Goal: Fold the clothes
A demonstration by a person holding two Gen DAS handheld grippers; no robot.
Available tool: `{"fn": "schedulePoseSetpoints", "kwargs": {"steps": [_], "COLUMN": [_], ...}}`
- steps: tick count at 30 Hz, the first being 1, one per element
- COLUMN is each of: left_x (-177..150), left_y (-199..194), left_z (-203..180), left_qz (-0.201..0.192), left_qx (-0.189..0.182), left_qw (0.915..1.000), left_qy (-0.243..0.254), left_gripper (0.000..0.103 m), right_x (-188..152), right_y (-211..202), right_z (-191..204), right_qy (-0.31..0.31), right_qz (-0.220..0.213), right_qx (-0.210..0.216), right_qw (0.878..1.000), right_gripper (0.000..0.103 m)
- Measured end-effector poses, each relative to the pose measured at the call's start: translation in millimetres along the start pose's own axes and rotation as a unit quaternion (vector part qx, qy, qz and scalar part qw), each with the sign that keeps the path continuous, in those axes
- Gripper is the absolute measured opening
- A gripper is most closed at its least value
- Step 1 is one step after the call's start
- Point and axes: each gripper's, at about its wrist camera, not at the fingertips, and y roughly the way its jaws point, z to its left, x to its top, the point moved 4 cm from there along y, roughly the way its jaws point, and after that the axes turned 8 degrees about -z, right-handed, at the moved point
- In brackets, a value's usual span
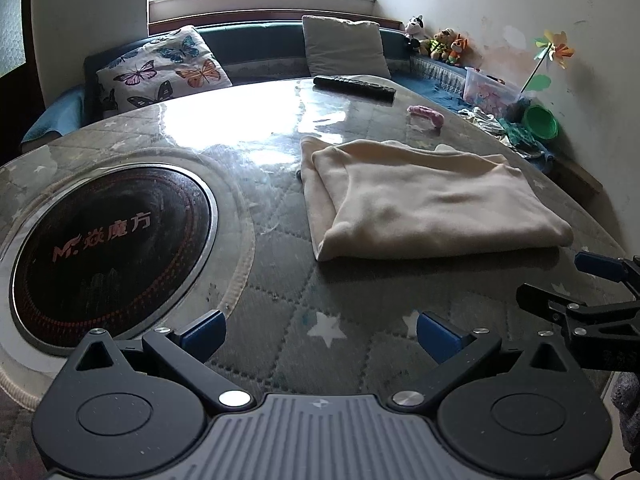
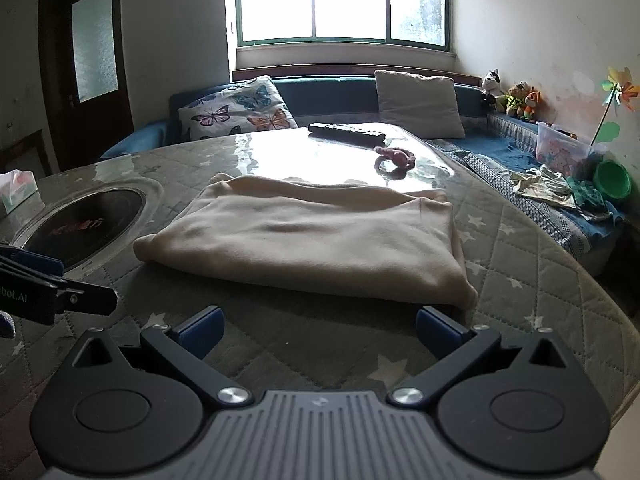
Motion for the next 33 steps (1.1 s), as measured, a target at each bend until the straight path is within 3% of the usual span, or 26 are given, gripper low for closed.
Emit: {"fn": "schedulePoseSetpoints", "kwargs": {"steps": [33], "left_x": [-10.6], "left_y": [-6.2], "left_z": [-7.6], "left_qz": [0.03], "left_qx": [-0.003], "left_qw": [0.9996], "left_qy": [-0.002], "left_gripper": [0.103], "right_x": [-2.2], "right_y": [-7.1], "right_z": [9.9], "right_qy": [0.003], "right_qz": [0.004], "right_qx": [-0.008], "right_qw": [1.0], "right_gripper": [0.103]}}
